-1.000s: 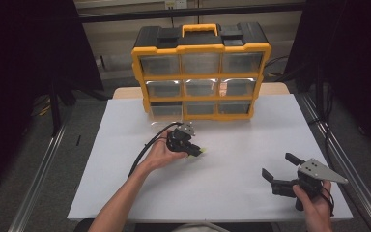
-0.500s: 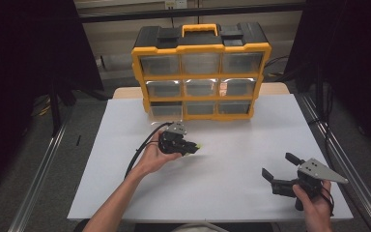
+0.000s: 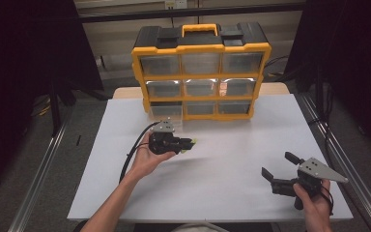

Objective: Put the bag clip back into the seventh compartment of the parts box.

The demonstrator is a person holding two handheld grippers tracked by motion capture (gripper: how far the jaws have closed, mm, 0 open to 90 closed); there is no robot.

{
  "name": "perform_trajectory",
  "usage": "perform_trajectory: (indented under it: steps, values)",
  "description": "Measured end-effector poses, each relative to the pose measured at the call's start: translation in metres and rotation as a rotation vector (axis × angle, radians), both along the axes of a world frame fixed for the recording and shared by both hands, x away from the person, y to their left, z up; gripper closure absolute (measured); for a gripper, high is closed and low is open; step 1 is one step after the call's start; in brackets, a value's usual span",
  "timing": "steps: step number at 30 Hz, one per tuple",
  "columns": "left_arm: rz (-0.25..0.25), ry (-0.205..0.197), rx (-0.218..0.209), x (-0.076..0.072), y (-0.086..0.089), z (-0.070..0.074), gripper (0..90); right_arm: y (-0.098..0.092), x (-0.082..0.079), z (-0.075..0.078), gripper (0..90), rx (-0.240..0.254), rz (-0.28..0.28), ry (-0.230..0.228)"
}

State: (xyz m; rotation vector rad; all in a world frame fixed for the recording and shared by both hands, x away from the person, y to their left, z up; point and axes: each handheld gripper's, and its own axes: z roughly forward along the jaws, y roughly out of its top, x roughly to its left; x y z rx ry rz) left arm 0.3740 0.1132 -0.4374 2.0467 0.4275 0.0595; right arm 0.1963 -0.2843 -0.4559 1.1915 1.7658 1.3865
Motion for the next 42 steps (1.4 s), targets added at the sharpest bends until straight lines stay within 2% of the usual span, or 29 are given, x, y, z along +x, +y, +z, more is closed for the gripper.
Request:
perform_trajectory:
  steps: [3, 5, 9, 10, 11, 13, 18, 20, 24, 32, 35, 38, 42]
  values:
    - [0.018, 0.001, -0.034, -0.003, 0.006, 0.004, 78.5, 0.001, 0.002, 0.000, 0.3, 0.006, 0.001, -0.004]
    - [0.019, -0.017, -0.038, -0.007, 0.010, 0.009, 78.5, 0.001, 0.003, 0.000, 0.2, 0.012, 0.005, -0.003]
    - [0.034, -0.035, -0.075, -0.012, 0.019, 0.015, 78.5, 0.002, 0.003, 0.000, 0.2, 0.017, 0.003, -0.006]
    - [0.031, -0.035, -0.088, -0.012, 0.020, 0.016, 78.5, 0.002, 0.003, 0.000, 0.2, 0.010, 0.006, -0.010]
    - [0.035, -0.047, -0.078, -0.013, 0.022, 0.019, 78.5, 0.002, 0.003, 0.000, 0.2, 0.009, 0.006, -0.011]
    - [0.043, -0.053, -0.111, -0.013, 0.025, 0.023, 78.5, 0.002, 0.002, 0.000, 0.1, 0.007, 0.005, -0.011]
    - [0.063, -0.077, -0.152, -0.014, 0.036, 0.032, 78.5, 0.003, 0.003, 0.000, 0.1, 0.010, 0.008, -0.011]
    - [0.073, -0.077, -0.178, -0.014, 0.039, 0.035, 78.5, 0.003, 0.003, 0.000, 0.1, 0.018, 0.001, -0.013]
    - [0.088, -0.084, -0.198, -0.016, 0.049, 0.039, 78.5, 0.002, 0.002, 0.000, 0.1, 0.011, 0.013, -0.011]
    - [0.097, -0.095, -0.208, -0.017, 0.060, 0.048, 78.5, 0.001, 0.000, 0.001, 0.1, 0.010, 0.017, -0.023]
    - [0.100, -0.105, -0.199, -0.016, 0.064, 0.053, 78.5, 0.001, -0.001, 0.001, 0.1, 0.011, 0.017, -0.021]
    - [0.115, -0.104, -0.217, -0.013, 0.070, 0.058, 78.5, 0.001, -0.001, 0.001, 0.1, 0.011, 0.009, -0.023]
    - [0.105, -0.113, -0.195, -0.008, 0.075, 0.064, 78.5, 0.001, 0.000, 0.001, 0.1, 0.011, 0.012, -0.022]
